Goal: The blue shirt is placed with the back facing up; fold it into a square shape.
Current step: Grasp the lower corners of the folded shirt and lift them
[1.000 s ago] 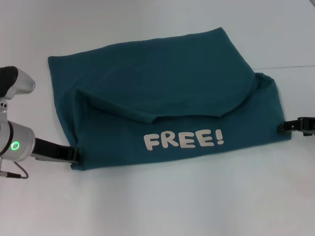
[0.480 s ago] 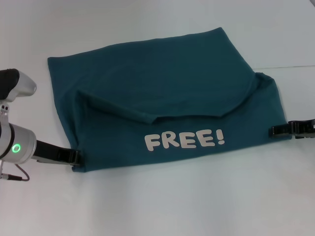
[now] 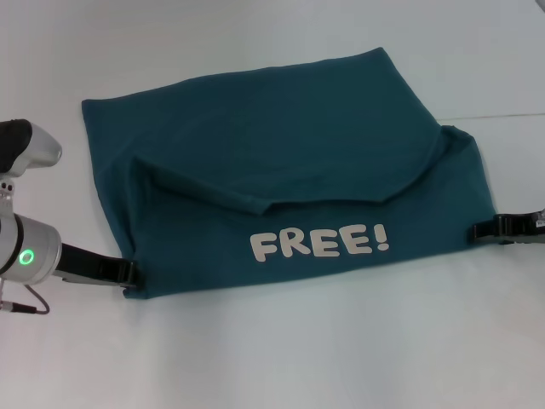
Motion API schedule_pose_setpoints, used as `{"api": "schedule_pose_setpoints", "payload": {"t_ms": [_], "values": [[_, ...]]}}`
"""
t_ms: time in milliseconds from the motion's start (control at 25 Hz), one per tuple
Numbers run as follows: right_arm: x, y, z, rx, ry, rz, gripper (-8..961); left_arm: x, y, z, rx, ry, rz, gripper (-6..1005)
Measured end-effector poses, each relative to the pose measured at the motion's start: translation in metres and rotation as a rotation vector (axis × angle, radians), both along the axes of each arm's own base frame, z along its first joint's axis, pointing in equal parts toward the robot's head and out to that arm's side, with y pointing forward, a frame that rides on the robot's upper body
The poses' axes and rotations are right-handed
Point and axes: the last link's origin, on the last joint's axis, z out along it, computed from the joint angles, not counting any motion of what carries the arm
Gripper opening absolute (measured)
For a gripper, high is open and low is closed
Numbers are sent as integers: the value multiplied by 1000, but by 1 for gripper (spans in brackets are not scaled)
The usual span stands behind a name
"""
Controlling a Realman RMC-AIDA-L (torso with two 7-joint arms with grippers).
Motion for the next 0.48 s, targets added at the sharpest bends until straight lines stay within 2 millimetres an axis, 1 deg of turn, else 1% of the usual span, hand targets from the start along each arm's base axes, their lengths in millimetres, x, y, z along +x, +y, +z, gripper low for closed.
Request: {"api": "schedule_pose_setpoints", "payload": {"t_ms": [120,480], "values": [[0,0,-1,-3,-1,2,626,0,0,0,0,0,-1,48],[-5,6,1,15,-15,29,343,2,1,0,0,1,-5,48]]}}
